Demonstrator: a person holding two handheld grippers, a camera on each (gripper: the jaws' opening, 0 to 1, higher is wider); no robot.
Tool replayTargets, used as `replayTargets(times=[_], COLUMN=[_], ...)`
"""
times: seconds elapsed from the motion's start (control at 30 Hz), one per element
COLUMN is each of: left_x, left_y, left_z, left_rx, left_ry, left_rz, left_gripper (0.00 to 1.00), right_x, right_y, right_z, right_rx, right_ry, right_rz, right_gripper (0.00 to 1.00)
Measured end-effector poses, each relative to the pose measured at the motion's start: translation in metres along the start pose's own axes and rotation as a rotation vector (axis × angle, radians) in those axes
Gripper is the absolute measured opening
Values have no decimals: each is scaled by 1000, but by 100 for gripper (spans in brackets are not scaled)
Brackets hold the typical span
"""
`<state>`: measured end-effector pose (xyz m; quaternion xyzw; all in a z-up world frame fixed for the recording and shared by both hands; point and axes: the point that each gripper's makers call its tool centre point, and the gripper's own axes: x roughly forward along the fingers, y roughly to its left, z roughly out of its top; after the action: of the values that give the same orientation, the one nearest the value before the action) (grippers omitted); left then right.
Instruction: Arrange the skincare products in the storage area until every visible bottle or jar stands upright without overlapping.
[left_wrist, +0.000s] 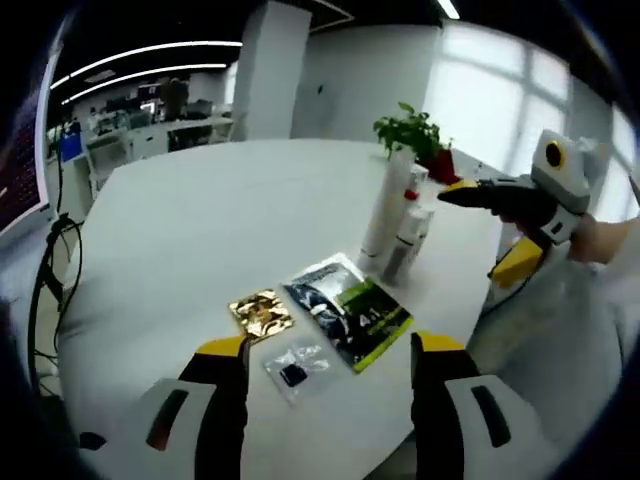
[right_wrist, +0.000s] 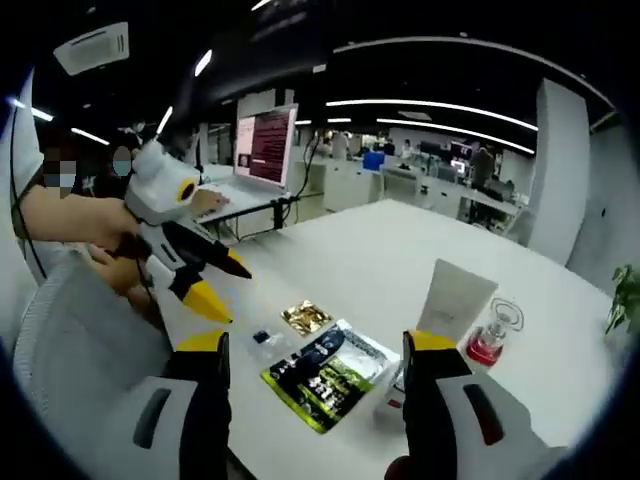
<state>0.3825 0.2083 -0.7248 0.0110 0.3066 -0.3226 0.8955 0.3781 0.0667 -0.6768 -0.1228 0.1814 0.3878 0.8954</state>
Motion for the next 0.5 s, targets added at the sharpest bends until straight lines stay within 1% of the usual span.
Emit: replayTargets(times=[0.03,0.13,0.27,0.33,0.43,0.47,0.5], left_x=[-2,-10,-17,-19,-21,-21,-22], left_y=[1,-6,-14,-18,-25,-27,-33], left_z=[-1,2,2,0,-5,-6,-7], left_rx=[-4,-16,-23,-13,4,4,10], left_ry=[-4,-26,-43,-38,-18,-17,-11], left_rz=[3,14,15,11,1,-1,-18], left_gripper=[69,77,83,86,91,93,94], right_x=[-6,-19,-34,-39,-47,-49,-51], right_y=[-4,-14,-24,-29,-33,-34,-36], right_z=[-3,-9,-14,-17,-20,-22,-24], right_rx=[9,32,58,74,131,142,144], right_ry=[3,8,11,11,0,-1,-3], right_rz=[-10,-41,-66,-71,-84,-88,-92], right_gripper=[77,82,90,94,99,99,99])
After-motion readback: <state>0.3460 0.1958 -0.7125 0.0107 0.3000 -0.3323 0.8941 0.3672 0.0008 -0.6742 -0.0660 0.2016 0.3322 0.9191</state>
